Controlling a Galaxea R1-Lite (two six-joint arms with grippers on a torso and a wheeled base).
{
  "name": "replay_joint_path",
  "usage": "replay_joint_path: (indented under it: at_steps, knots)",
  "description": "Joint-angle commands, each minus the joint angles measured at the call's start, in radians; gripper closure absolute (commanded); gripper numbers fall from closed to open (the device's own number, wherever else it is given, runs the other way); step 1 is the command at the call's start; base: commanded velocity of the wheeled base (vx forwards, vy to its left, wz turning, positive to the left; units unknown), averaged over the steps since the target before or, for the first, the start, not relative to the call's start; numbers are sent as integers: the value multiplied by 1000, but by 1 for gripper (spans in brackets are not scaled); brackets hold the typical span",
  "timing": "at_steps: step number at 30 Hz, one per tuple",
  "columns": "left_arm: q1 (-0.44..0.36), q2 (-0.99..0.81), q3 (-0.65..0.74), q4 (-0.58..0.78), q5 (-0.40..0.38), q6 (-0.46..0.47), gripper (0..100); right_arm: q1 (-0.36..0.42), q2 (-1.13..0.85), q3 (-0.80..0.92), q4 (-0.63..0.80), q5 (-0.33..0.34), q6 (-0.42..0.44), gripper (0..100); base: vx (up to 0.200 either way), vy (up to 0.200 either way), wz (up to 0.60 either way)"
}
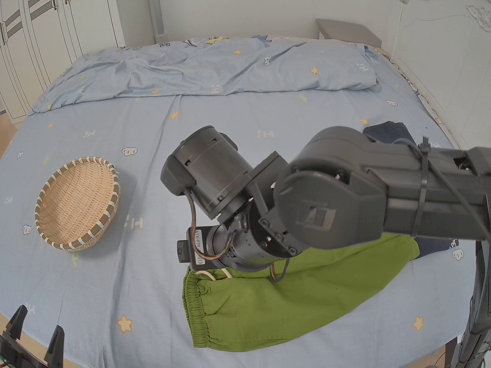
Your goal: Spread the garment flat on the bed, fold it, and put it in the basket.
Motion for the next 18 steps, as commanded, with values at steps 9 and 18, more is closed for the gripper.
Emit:
replay_joint_path:
  at_steps: [9, 18]
  knots:
    - [-21, 588, -399, 171, -346, -111, 0, -305, -388, 15, 59, 249, 2, 0, 0, 0, 0]
    - [-279, 1041, -315, 63, -597, -177, 0, -521, -664, 592, -251, 474, 0, 0, 0, 0, 0]
